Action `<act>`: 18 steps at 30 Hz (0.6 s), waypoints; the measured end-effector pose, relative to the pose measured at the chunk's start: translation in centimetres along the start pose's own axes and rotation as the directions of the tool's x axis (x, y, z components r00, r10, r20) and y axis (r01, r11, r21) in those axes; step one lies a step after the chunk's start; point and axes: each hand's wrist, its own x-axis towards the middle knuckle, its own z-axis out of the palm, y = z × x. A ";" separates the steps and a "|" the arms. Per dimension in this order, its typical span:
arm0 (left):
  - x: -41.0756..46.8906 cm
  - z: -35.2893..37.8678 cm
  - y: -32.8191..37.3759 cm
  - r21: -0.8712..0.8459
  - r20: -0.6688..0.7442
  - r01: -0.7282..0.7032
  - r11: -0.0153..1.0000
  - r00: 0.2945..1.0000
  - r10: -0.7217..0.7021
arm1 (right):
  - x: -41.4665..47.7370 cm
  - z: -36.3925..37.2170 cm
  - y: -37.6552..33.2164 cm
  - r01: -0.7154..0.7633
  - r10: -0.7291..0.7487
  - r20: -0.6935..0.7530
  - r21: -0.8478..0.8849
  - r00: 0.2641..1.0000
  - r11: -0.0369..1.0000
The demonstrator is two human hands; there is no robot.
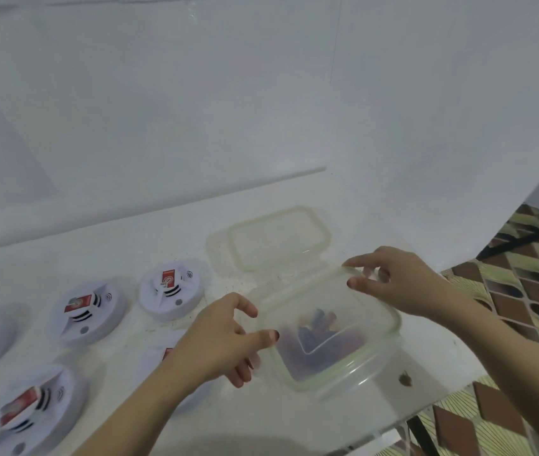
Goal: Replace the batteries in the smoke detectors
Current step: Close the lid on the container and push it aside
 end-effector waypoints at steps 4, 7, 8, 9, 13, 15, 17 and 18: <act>-0.1 0.1 -0.1 0.026 -0.061 -0.059 0.998 0.996 0.060 | -0.5 1.1 0.6 0.001 0.001 -0.073 0.018 0.997 1.000; 0.3 0.4 -0.8 0.116 -0.098 -0.090 0.989 0.990 0.102 | -1.1 2.0 0.7 -0.010 0.019 -0.123 0.074 0.992 0.997; 0.6 0.5 -1.3 0.221 -0.136 -0.139 0.965 0.976 0.172 | -1.3 2.2 0.6 0.004 0.005 -0.146 0.060 0.989 0.998; 0.8 0.6 -1.7 0.331 -0.161 -0.221 0.918 0.945 0.285 | -1.6 2.4 0.6 0.041 -0.037 -0.180 0.019 0.983 0.999; 0.4 1.8 -1.1 0.506 0.032 -0.553 0.662 0.779 0.626 | -3.2 1.6 -0.4 0.331 -0.334 -0.064 -0.048 0.940 0.942; 0.4 3.1 -0.9 0.563 0.168 -0.585 0.584 0.773 0.612 | -3.9 1.5 -0.9 0.406 -0.393 0.147 -0.075 0.908 0.911; 0.5 4.1 -0.9 0.652 0.238 -0.567 0.503 0.783 0.574 | -4.2 1.7 -1.1 0.439 -0.382 0.290 -0.169 0.878 0.882; 0.6 4.5 -0.9 0.688 0.243 -0.542 0.482 0.798 0.552 | -4.2 1.9 -1.0 0.455 -0.379 0.318 -0.213 0.869 0.865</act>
